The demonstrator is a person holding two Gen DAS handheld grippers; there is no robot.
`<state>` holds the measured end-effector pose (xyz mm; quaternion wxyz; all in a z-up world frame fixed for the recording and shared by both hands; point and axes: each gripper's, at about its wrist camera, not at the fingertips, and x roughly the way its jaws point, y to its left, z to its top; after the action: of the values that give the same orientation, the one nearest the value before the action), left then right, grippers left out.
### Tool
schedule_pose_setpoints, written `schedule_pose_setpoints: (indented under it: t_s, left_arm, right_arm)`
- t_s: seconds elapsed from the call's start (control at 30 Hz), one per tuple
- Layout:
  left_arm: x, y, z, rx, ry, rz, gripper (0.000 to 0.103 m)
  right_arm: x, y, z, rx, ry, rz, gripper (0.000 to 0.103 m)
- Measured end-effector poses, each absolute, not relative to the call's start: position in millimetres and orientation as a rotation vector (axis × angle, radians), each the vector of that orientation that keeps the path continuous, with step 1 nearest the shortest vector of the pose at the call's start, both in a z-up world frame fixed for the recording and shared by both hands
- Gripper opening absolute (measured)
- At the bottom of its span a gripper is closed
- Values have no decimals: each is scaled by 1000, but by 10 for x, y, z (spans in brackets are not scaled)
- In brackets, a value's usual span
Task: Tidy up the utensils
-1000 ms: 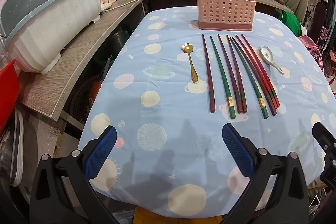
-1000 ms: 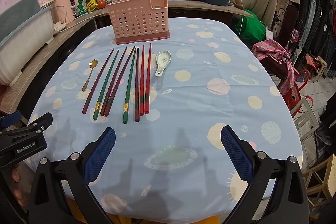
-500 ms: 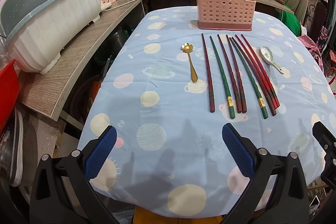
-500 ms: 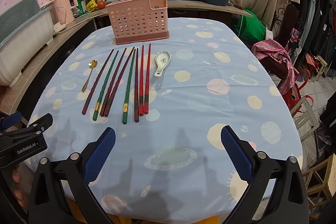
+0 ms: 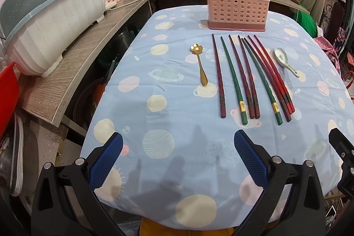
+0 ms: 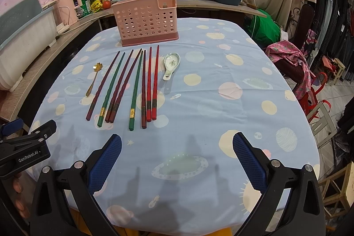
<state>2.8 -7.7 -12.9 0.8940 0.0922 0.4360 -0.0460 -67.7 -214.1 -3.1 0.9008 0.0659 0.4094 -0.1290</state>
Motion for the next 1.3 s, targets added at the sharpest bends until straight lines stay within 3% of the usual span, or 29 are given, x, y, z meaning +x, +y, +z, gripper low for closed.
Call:
schedule_pose_setpoints:
  t_s: [0.83, 1.3]
  left_arm:
    - [108, -100, -135, 183, 936, -111, 96]
    - [796, 218, -356, -42, 1026, -99, 96]
  right_arm:
    - [-656, -2143, -40, 139, 849, -267, 96]
    - [-366, -2383, -253, 186, 884, -279, 96]
